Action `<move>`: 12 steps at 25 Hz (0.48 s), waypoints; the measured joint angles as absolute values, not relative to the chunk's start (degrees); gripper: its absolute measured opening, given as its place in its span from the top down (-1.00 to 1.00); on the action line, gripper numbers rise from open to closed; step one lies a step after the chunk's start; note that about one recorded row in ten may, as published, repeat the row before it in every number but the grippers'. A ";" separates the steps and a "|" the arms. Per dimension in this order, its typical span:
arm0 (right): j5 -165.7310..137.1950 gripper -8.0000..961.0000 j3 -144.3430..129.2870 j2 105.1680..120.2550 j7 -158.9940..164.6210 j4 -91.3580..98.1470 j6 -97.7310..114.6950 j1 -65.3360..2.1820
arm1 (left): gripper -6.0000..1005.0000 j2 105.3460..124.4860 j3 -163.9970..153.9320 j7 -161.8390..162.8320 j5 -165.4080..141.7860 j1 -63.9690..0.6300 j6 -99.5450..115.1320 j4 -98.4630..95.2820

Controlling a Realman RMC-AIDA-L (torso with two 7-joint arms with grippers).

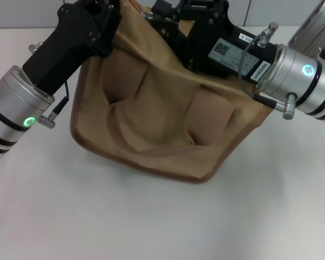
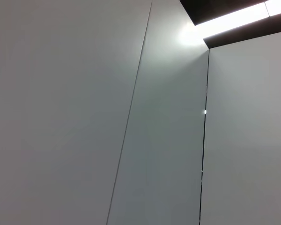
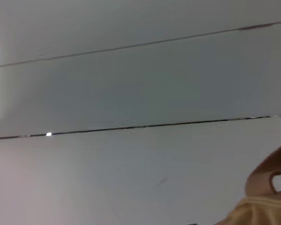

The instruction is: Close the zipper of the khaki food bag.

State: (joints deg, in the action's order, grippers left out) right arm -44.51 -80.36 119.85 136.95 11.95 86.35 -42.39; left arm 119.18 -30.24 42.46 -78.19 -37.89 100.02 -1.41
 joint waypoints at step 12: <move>-44.57 0.98 -80.28 119.49 134.23 12.56 87.12 -41.68 | 0.89 119.18 -30.17 42.22 -78.18 -37.33 99.96 -1.40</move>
State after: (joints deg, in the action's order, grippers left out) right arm -44.58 -80.28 119.49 134.23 12.56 87.12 -41.68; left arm 119.18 -30.17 42.22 -78.18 -37.33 99.96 -1.40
